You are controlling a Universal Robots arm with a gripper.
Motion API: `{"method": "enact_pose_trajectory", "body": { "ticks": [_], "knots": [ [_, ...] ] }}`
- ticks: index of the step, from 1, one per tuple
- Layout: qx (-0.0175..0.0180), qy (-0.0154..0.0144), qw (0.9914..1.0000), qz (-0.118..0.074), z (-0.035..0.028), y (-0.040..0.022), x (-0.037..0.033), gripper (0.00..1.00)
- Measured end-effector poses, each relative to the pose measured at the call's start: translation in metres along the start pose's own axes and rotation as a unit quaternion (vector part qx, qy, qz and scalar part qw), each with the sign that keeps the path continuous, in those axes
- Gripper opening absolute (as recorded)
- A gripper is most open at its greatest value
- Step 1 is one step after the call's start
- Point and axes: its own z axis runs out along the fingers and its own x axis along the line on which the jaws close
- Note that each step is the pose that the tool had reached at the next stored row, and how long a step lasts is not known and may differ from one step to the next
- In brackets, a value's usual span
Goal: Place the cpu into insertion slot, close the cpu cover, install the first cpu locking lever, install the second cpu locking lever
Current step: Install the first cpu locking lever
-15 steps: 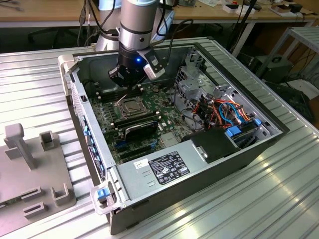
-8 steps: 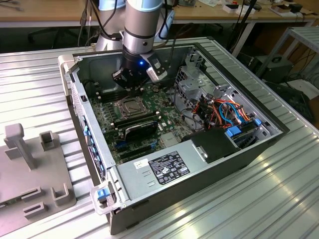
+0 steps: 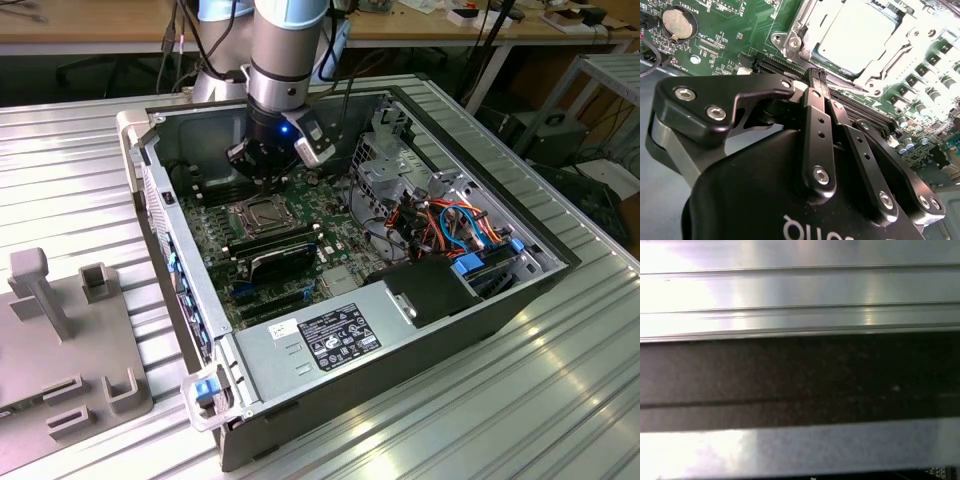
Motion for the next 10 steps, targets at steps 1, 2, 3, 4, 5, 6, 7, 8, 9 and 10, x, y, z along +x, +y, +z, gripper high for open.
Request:
{"method": "enact_pose_trajectory", "body": {
  "ticks": [1,2,3,4,5,6,7,8,9,10],
  "knots": [
    [0.0,-0.0001,1.0,0.0,0.0003,0.0,-0.0003,0.11],
    [0.0,-0.0001,1.0,0.0,0.0005,0.0,-0.0006,0.11],
    [0.0001,-0.0001,1.0,0.0,0.0007,0.0,-0.001,0.11],
    [0.0,-0.0001,1.0,0.0,0.0009,0.0,-0.0013,0.11],
    [0.0001,-0.0002,1.0,0.0,0.0012,0.0001,-0.0021,0.11],
    [-0.0001,-0.0002,1.0,0.0,0.0016,0.0001,-0.0026,0.11],
    [0.0,-0.0002,1.0,0.0,0.0021,0.0001,-0.003,0.11],
    [0.0001,-0.0002,1.0,0.0,0.0024,0.0001,-0.0031,0.11],
    [0.0001,-0.0002,1.0,0.0,0.0029,0.0,-0.0031,0.11],
    [0.0,-0.0002,1.0,0.0,0.0034,0.0,-0.0031,0.11]
  ]
}}
